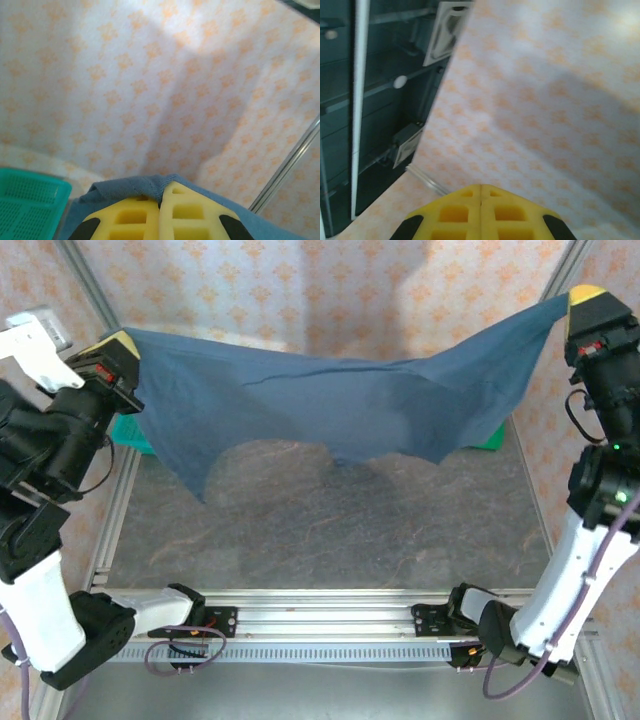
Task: Fold and stack the t-shirts
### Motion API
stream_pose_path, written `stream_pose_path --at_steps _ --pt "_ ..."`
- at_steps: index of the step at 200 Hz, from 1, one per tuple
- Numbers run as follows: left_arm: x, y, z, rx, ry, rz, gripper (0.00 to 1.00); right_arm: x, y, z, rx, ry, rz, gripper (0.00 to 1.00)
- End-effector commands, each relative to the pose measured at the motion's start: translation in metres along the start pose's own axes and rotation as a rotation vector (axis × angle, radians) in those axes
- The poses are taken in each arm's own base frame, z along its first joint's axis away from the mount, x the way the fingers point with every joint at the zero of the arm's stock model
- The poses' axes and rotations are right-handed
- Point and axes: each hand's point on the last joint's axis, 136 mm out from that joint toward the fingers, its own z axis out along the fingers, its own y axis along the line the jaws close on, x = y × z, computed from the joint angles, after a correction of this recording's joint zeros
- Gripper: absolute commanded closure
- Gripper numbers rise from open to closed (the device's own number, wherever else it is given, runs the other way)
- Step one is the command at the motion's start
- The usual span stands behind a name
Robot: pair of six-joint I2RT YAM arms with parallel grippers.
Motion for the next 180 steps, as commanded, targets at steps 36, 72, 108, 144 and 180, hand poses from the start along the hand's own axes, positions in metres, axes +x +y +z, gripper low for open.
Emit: stream_pose_path --at_steps 36,72,108,144,180 --pt "-0.041 -0.025 -0.023 0.137 -0.133 0.039 1.00 -0.008 0.059 -0.029 -0.044 -0.067 -0.073 1.00" --pt "-0.020 -0.022 0.015 0.077 -0.060 0.085 1.00 -0.018 0.019 0.005 0.000 -0.040 -0.021 1.00" --pt "0.026 -0.007 0.077 -0.031 0.058 0.148 1.00 -0.025 -0.054 0.059 0.069 0.026 0.036 1.00" --pt "0.101 0.043 0.169 -0.181 0.234 0.151 1.00 0.017 -0.168 0.147 0.173 0.229 0.070 1.00" --pt "0.216 0.113 0.277 -0.336 0.438 0.196 1.00 0.123 -0.345 0.249 0.339 0.456 0.158 0.97"
